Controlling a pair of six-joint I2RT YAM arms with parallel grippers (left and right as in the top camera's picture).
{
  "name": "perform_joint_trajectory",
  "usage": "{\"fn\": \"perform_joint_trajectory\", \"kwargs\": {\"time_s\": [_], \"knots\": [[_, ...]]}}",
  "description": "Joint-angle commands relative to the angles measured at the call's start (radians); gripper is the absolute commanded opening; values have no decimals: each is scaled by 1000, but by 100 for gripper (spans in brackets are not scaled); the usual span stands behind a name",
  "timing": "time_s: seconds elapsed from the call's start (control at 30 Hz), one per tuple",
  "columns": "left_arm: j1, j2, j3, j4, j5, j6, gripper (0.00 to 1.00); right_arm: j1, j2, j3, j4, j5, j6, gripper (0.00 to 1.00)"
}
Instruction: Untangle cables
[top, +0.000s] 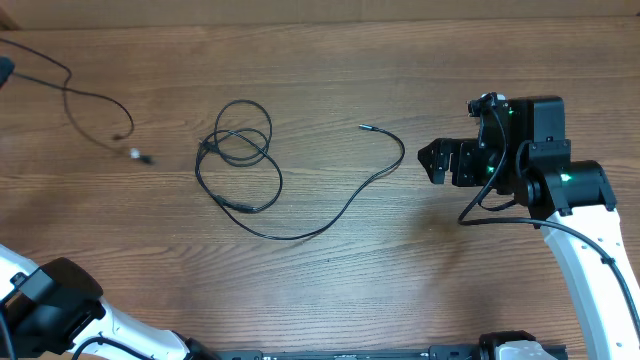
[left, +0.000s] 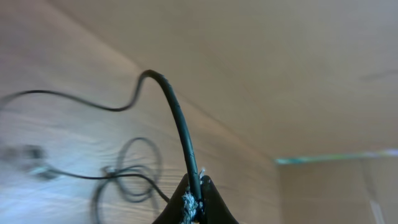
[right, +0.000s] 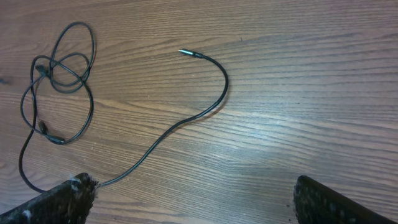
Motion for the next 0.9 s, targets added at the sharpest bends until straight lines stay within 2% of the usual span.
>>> {"fn": "perform_joint_trajectory", "kwargs": {"time_s": [0.0,0.2,0.37,0.57,0.63,0.83,0.87], "knots": [[1,-26,23,1,-235,33,4,-2,3,2,3,7,3,100],[5,-26,23,2,-704,-103,5,-2,3,2,0,7,3,100],[8,-26,23,-3,-896,-158,4,-2,3,2,-3,7,6,100],[8,-26,23,-42,-1156,-299,4,-2,3,2,-4,7,6,100],[8,-26,23,-50,-1212,-331,4,-2,3,2,-3,7,6,100],[8,-26,23,-52,-1213,-336,4,-2,9,2,-4,6,6,100],[8,-26,23,-52,-1212,-335,7,-2,11,2,-4,6,6,100]]}}
